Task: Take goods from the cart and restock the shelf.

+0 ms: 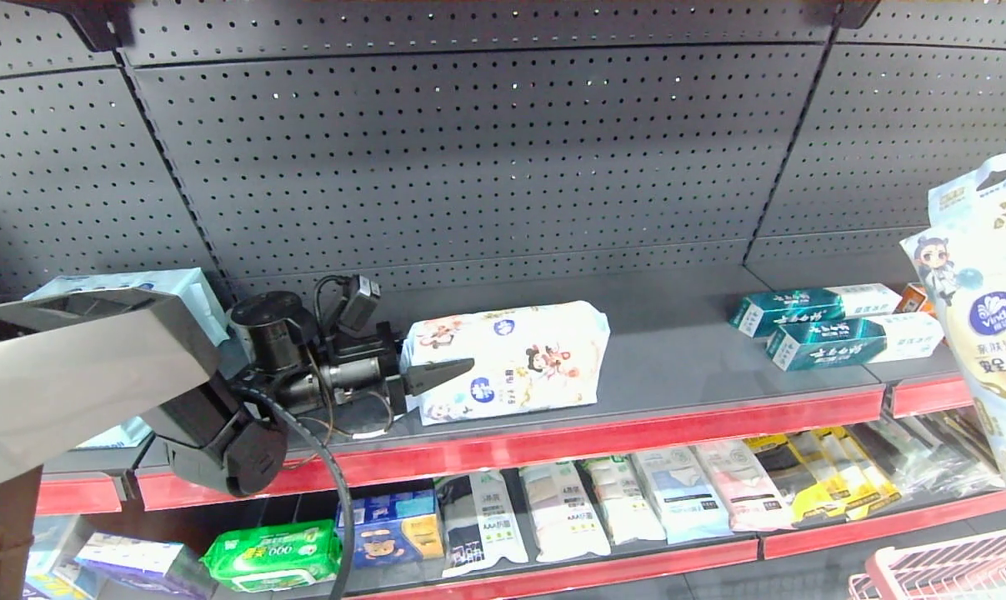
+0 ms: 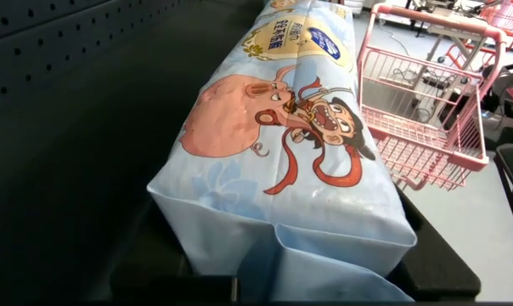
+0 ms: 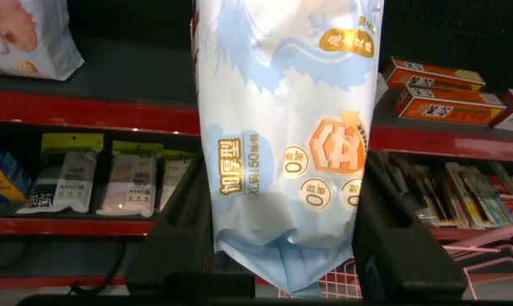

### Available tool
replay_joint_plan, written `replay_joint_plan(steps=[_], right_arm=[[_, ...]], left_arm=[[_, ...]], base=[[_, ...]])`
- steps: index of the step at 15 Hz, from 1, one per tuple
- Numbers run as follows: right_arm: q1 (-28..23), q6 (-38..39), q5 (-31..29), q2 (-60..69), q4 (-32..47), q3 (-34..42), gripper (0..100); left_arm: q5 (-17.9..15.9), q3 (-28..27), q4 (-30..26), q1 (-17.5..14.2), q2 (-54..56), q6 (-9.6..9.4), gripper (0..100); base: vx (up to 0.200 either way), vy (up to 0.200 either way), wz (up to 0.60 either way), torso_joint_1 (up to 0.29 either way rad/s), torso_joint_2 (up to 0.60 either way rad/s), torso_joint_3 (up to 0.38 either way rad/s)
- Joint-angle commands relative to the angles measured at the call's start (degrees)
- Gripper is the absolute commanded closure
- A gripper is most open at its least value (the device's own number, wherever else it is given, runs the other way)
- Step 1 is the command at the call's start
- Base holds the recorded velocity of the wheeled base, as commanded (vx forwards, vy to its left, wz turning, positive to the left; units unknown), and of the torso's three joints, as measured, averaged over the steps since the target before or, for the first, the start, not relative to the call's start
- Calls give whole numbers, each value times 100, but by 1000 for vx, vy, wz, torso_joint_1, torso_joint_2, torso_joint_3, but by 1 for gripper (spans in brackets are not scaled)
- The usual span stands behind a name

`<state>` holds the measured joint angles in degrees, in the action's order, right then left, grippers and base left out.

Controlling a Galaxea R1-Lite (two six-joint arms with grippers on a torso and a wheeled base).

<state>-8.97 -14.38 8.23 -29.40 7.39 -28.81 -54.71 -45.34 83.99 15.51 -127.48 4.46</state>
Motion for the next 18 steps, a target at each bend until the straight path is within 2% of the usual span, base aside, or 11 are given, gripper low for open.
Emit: replay_joint_plan(steps=[1,14,18], right_arm=[[1,-3,3,-4,0,-2,100],[1,-3,3,-13,0,-2,100],[1,-3,-5,-4,0,7,100]], left_arm=[[4,-19,3,5,-32,2,100],[-66,42,38,49,12,2,100],[-224,42,47,49,12,2,100]], base=[[0,0,0,0,0,0],[0,0,0,0,0,0],[0,0,0,0,0,0]])
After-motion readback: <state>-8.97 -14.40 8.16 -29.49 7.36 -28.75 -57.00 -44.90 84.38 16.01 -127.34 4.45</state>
